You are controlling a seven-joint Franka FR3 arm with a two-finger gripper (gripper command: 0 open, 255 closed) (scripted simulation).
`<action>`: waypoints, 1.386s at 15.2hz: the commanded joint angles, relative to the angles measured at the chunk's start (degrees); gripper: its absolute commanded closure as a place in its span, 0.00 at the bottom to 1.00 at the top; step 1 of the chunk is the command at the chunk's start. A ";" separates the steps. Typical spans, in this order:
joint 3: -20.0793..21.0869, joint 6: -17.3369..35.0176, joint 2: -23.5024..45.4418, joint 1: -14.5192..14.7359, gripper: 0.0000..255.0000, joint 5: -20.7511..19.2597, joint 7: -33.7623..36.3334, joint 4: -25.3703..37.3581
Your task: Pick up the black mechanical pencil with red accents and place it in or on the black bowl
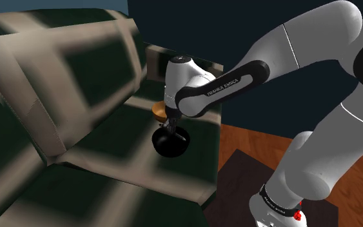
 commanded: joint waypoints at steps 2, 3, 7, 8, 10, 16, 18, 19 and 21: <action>0.14 2.41 1.44 -0.10 1.00 -0.60 0.66 -0.99; 0.17 3.23 1.97 -0.14 1.00 -0.84 0.88 -1.30; 0.24 5.16 3.28 -0.25 1.00 -1.46 1.45 -1.98; 0.24 5.16 3.28 -0.25 1.00 -1.46 1.45 -1.98; 0.23 5.16 3.28 -0.25 1.00 -1.46 1.45 -1.98; 0.23 5.15 3.27 -0.25 0.00 -1.45 1.44 -1.98; 0.23 5.15 3.27 -0.25 0.00 -1.45 1.44 -1.98; 0.23 5.15 3.27 -0.25 0.00 -1.45 1.44 -1.98; 0.26 1.14 0.25 0.10 0.00 -0.16 0.55 -0.89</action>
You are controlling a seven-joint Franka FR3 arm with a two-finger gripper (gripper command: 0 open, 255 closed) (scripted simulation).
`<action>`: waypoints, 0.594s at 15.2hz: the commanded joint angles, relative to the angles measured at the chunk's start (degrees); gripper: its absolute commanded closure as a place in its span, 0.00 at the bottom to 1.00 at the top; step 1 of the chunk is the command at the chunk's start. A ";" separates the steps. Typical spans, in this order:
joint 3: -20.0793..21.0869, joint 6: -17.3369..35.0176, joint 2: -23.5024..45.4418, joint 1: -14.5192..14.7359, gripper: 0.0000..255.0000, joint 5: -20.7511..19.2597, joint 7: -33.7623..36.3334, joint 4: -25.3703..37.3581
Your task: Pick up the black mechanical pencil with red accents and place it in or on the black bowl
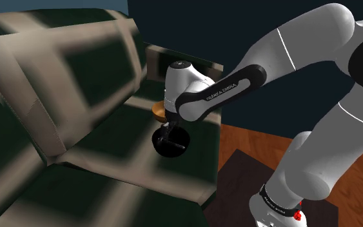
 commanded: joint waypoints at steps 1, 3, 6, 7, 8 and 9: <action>-0.01 -3.44 -2.40 0.28 0.00 0.97 -0.69 1.01; -0.04 -5.03 -3.44 0.43 0.00 1.34 -0.95 1.60; -0.05 -5.03 -3.44 0.43 0.00 1.34 -0.95 1.59; -0.05 -5.03 -3.44 0.43 0.00 1.34 -0.95 1.60; -0.05 -5.03 -3.44 0.43 0.00 1.34 -0.95 1.60; -0.05 -5.03 -3.44 0.43 0.00 1.34 -0.95 1.60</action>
